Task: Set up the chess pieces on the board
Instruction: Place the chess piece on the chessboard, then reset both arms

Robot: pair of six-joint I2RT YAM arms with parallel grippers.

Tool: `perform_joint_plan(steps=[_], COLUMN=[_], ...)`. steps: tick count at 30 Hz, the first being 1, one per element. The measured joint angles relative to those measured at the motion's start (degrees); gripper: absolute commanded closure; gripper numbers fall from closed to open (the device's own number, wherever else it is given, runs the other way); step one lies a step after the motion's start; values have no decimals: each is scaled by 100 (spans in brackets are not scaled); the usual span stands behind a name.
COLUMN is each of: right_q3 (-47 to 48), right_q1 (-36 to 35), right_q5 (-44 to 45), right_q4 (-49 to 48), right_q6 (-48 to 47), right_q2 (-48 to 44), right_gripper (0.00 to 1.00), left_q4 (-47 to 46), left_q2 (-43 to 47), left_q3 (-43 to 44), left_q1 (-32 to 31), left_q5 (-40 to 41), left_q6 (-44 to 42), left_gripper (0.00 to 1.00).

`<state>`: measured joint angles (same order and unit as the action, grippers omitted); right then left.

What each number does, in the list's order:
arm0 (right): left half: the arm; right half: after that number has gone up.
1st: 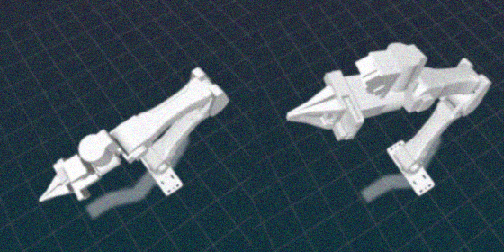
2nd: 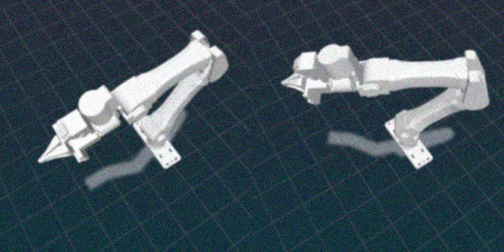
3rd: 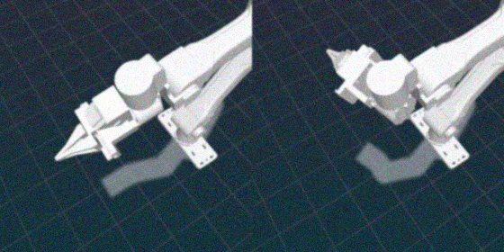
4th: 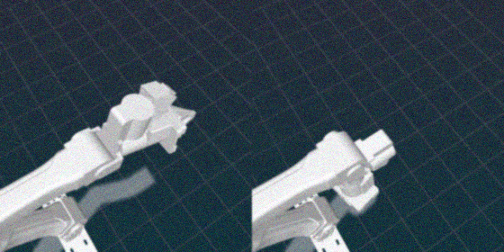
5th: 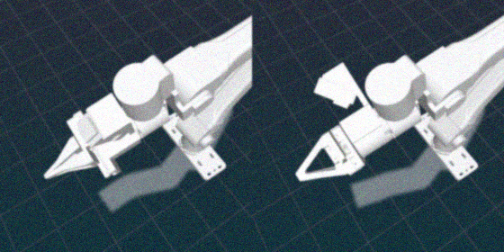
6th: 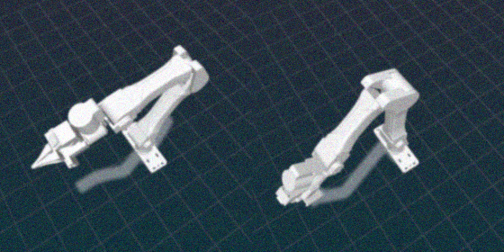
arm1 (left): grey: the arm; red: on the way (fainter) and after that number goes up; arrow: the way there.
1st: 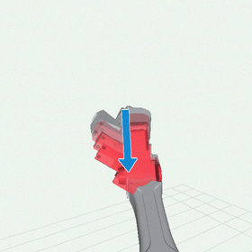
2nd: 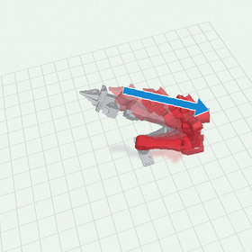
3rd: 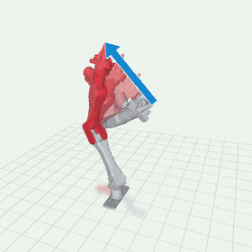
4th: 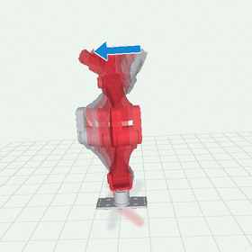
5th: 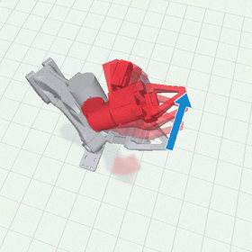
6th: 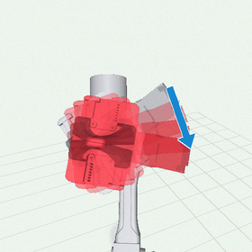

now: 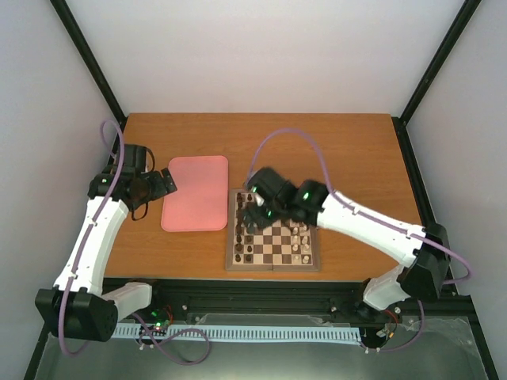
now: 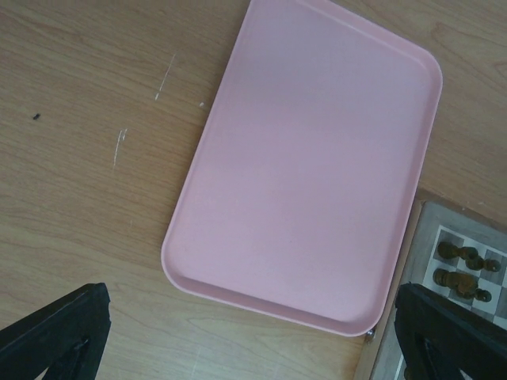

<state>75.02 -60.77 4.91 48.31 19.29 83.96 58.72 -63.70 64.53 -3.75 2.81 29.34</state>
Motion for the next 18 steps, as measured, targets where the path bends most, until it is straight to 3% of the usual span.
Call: perform_joint_plan(steps=[8,12,18], right_q3=[1716,2308,2339], right_q1=[2229,2653,3060], right_q5=[-428,-354,-339], right_q4=[389,546,608], right_q6=[-205,-308,-387], right_q2=[680,994,1021], right_gripper=[0,0,0], left_q4=[157,238,269], left_q2=[-654,-1115,-1609], left_q3=[927,1486,2022], left_q1=[0,0,0], left_q5=[37,68,55], left_q6=[-201,-334,-492], left_gripper=[0,0,0])
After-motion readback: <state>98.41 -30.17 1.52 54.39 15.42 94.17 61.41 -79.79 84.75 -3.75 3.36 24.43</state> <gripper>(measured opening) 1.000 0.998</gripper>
